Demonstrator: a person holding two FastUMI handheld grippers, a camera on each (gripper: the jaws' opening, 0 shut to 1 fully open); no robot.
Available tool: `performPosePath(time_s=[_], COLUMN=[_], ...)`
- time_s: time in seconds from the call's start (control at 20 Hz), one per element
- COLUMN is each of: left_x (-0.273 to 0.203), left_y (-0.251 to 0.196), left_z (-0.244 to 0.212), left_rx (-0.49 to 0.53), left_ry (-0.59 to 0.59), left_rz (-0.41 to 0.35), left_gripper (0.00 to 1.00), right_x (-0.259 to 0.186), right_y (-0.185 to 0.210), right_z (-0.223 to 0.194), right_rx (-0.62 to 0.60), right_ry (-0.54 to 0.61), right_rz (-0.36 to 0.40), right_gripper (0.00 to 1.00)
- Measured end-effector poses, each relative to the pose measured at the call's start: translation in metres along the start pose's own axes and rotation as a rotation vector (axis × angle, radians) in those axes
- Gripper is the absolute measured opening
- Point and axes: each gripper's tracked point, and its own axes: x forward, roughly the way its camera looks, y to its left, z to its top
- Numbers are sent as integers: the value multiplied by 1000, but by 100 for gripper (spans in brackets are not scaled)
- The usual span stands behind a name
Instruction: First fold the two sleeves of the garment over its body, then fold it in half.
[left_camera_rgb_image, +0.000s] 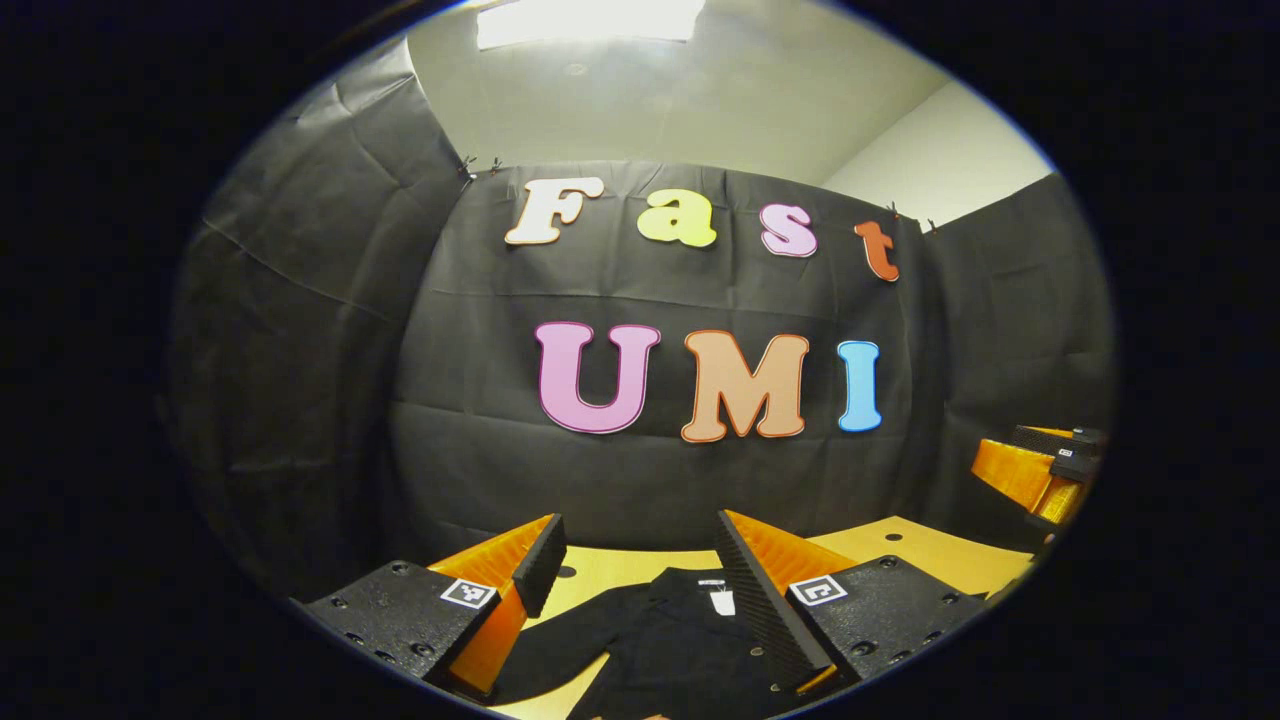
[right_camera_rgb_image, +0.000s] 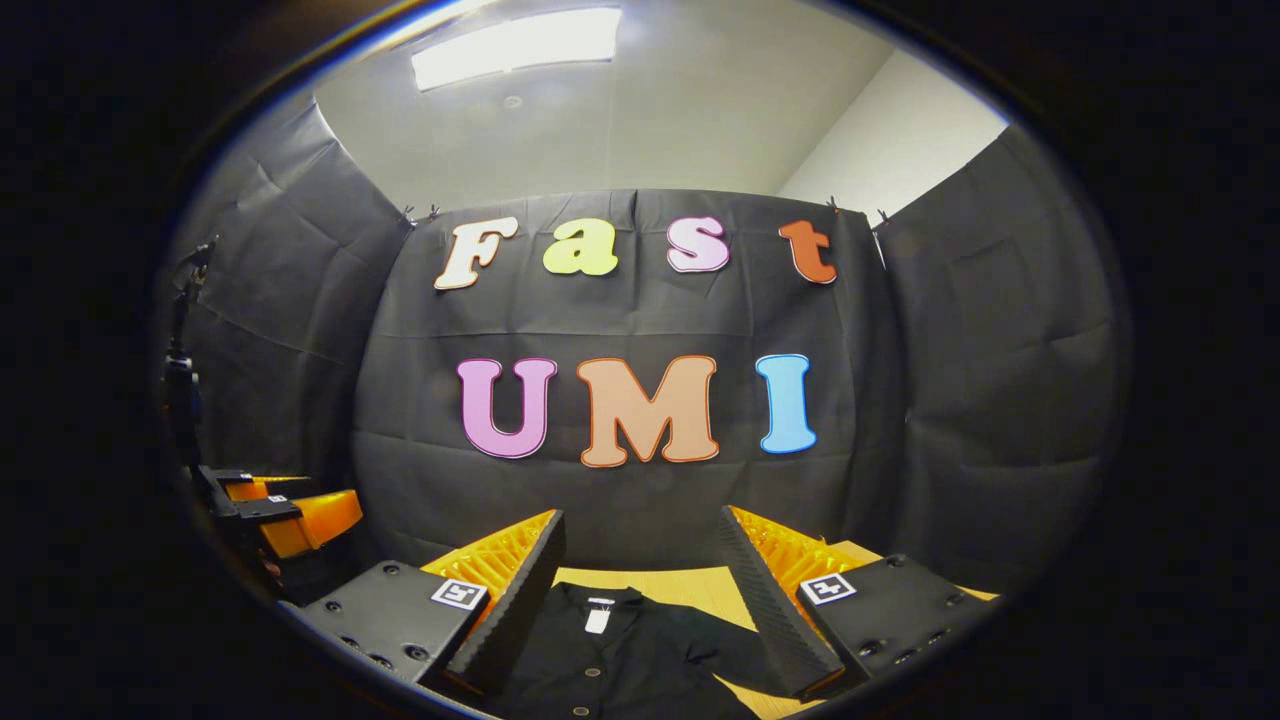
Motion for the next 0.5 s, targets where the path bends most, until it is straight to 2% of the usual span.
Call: performPosePath(time_s=[0.1, 0.2, 0.5], left_x=[1, 1, 10], left_y=[-5, -6, -8], left_z=[0, -2, -9], left_rx=[-5, -1, -4], left_ry=[0, 4, 24], left_rz=[-10, -13, -7], left_gripper=[92, 92, 90], right_x=[1, 2, 11], right_y=[3, 4, 2], right_z=[-6, -6, -10], right_rx=[-6, -9, -23], right_ry=[16, 15, 40], right_rz=[18, 26, 39], right_gripper=[97, 95, 97])
